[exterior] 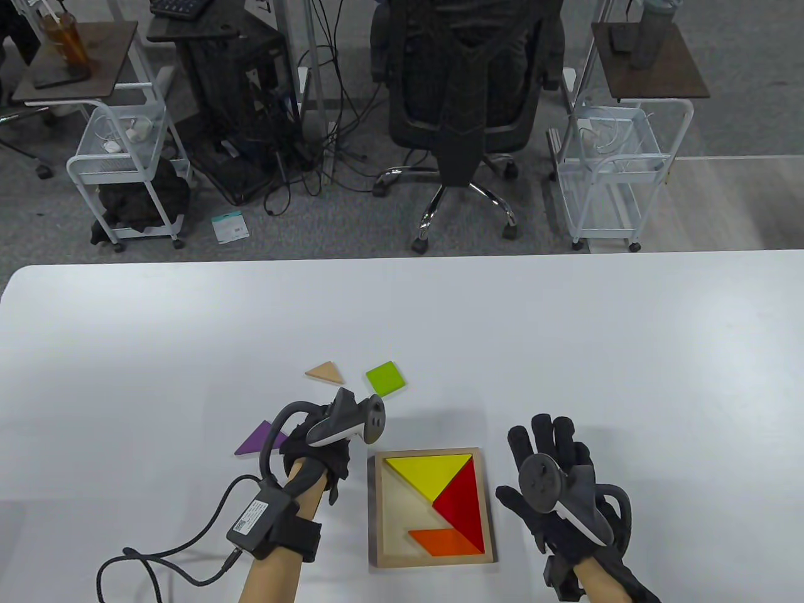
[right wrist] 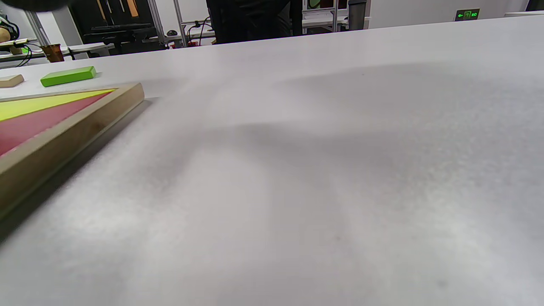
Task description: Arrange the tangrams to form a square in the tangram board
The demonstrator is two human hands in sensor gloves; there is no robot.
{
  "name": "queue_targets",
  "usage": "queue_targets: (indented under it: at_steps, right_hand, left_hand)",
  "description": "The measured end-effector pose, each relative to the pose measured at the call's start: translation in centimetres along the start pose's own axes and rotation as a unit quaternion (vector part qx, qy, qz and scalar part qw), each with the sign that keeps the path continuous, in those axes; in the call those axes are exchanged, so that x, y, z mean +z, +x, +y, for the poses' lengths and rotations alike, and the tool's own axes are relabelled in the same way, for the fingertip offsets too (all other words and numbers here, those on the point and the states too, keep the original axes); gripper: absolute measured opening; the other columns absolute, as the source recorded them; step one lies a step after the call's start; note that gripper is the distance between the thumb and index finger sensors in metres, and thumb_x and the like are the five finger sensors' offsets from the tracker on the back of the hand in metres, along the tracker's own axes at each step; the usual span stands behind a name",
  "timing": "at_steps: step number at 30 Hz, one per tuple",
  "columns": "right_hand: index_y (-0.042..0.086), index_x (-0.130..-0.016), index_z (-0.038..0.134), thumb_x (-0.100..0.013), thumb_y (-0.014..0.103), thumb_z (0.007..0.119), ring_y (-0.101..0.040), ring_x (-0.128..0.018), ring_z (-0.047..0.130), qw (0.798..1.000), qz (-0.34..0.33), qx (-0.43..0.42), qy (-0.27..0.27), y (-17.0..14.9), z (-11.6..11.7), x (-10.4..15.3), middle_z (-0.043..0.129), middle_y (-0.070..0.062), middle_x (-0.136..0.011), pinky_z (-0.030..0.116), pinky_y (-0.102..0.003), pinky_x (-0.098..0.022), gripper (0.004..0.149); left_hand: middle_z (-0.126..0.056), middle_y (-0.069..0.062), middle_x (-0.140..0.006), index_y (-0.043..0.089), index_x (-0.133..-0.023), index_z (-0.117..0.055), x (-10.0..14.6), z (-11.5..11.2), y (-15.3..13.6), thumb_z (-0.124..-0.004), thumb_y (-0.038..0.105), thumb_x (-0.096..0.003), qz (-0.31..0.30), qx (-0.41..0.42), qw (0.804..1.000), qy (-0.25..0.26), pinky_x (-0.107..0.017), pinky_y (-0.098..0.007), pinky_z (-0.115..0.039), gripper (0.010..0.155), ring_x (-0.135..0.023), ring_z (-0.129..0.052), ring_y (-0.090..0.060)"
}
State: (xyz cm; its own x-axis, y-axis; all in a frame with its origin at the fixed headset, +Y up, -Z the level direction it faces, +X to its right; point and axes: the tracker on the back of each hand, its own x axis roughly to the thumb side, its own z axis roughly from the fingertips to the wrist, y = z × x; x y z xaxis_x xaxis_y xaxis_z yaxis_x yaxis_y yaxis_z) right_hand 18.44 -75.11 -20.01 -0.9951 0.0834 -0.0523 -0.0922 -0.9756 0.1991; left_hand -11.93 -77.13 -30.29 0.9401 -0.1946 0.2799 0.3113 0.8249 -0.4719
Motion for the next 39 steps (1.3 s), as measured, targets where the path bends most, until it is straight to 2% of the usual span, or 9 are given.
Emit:
queue_targets:
  at_steps: [7,11,15,18,21,24,28,35,39]
  right_hand:
    - [0.049,-0.102,0.007,-0.035,0.067,0.056,-0.017,-0.099,-0.021,1.000,0.002,0.001,0.003,0.0,0.0,-0.1,-0.019,0.013,-0.105,0.010,-0.044,-0.084,0.084]
    - [0.049,-0.102,0.007,-0.035,0.067,0.055,-0.017,-0.099,-0.022,1.000,0.001,0.002,0.004,0.0,0.1,-0.2,-0.019,0.013,-0.105,0.010,-0.044,-0.085,0.084]
    - [0.049,-0.101,0.006,-0.035,0.066,0.056,-0.017,-0.099,-0.022,1.000,-0.001,-0.001,0.008,0.1,0.2,-0.3,-0.019,0.014,-0.105,0.009,-0.044,-0.085,0.084]
    - [0.049,-0.101,0.006,-0.036,0.066,0.056,-0.017,-0.099,-0.022,1.000,-0.004,0.002,0.009,0.1,0.2,-0.3,-0.019,0.013,-0.105,0.010,-0.044,-0.084,0.084]
    - [0.048,-0.101,0.006,-0.036,0.067,0.055,-0.017,-0.099,-0.021,1.000,-0.005,0.005,0.007,0.1,0.2,-0.2,-0.019,0.013,-0.105,0.010,-0.044,-0.084,0.084]
    - [0.048,-0.101,0.006,-0.035,0.067,0.055,-0.018,-0.099,-0.021,1.000,-0.005,0.005,0.005,0.1,0.3,-0.2,-0.018,0.013,-0.105,0.011,-0.044,-0.084,0.084]
    - [0.048,-0.101,0.006,-0.035,0.067,0.055,-0.018,-0.099,-0.021,1.000,-0.003,0.005,0.007,0.1,0.4,-0.2,-0.018,0.013,-0.105,0.011,-0.044,-0.084,0.084]
    - [0.048,-0.101,0.006,-0.036,0.067,0.055,-0.019,-0.099,-0.020,1.000,-0.003,0.015,0.014,0.3,0.8,-0.3,-0.018,0.012,-0.105,0.013,-0.044,-0.084,0.084]
    - [0.048,-0.101,0.006,-0.036,0.067,0.055,-0.019,-0.099,-0.020,1.000,-0.006,0.020,0.017,0.5,1.0,-0.3,-0.018,0.012,-0.105,0.013,-0.044,-0.084,0.084]
  left_hand:
    - [-0.073,-0.014,-0.095,0.034,-0.098,-0.058,-0.2,-0.1,0.0,-0.084,0.035,-0.0486,-0.012,0.010,1.000,0.006,-0.046,-0.021,-0.094,0.056,-0.066,-0.096,-0.029]
    - [-0.079,-0.017,-0.090,0.032,-0.097,-0.064,1.1,-0.2,0.4,-0.084,0.037,-0.0480,-0.005,0.011,1.000,0.022,-0.042,-0.023,-0.095,0.053,-0.060,-0.099,-0.029]
    - [-0.078,-0.019,-0.090,0.031,-0.098,-0.063,4.5,-0.1,1.0,-0.084,0.036,-0.0484,-0.015,0.036,0.996,0.076,-0.042,-0.023,-0.095,0.053,-0.061,-0.098,-0.029]
    - [-0.077,-0.019,-0.091,0.031,-0.098,-0.063,8.0,-0.5,1.9,-0.083,0.036,-0.0487,-0.049,0.065,0.989,0.121,-0.043,-0.024,-0.095,0.054,-0.062,-0.097,-0.029]
    - [-0.077,-0.019,-0.091,0.031,-0.098,-0.063,10.7,-1.6,2.6,-0.083,0.036,-0.0490,-0.080,0.098,0.980,0.153,-0.043,-0.024,-0.095,0.053,-0.062,-0.097,-0.029]
    - [-0.076,-0.019,-0.092,0.031,-0.098,-0.063,12.1,-3.1,3.1,-0.083,0.036,-0.0494,-0.104,0.119,0.973,0.170,-0.043,-0.024,-0.095,0.053,-0.063,-0.097,-0.029]
    - [-0.076,-0.019,-0.092,0.031,-0.098,-0.064,12.4,-3.9,3.2,-0.083,0.036,-0.0494,-0.118,0.110,0.973,0.163,-0.044,-0.024,-0.094,0.053,-0.063,-0.097,-0.029]
    - [-0.077,-0.019,-0.091,0.031,-0.098,-0.065,12.7,-4.1,3.1,-0.082,0.036,-0.0501,-0.164,0.176,0.960,0.146,-0.043,-0.025,-0.095,0.051,-0.061,-0.097,-0.029]
    - [-0.078,-0.020,-0.090,0.030,-0.098,-0.066,12.7,-4.3,2.7,-0.082,0.035,-0.0502,-0.165,0.191,0.956,0.147,-0.043,-0.025,-0.095,0.051,-0.061,-0.097,-0.029]
